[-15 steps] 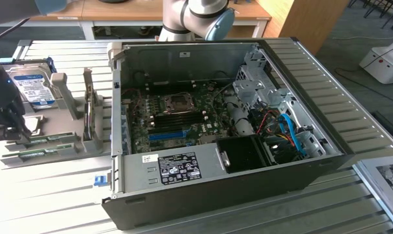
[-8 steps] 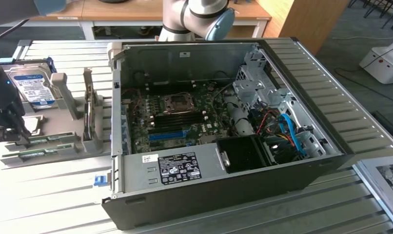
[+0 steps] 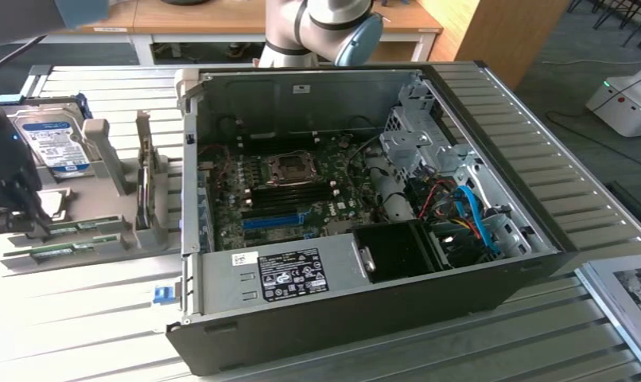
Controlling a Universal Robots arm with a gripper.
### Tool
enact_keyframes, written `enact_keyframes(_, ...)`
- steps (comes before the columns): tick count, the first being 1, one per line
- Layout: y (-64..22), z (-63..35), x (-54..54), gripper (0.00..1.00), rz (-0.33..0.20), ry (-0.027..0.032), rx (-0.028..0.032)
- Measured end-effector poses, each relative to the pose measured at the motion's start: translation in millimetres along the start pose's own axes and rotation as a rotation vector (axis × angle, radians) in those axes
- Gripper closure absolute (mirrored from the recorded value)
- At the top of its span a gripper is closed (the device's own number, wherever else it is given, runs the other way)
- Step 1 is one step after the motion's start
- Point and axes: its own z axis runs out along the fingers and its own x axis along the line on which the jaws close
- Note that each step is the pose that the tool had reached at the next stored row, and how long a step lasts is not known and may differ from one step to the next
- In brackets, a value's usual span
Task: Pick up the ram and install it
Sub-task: 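Pick up the ram and move it above insertion slot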
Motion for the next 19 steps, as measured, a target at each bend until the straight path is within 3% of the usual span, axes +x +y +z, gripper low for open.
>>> enact_keyframes(13, -0.4, 14.3, 0.5, 0.76, 0.0, 0.0001, -0.0001)
enact_keyframes(19, -0.5, 15.9, 0.5, 0.76, 0.0, 0.0001, -0.0002)
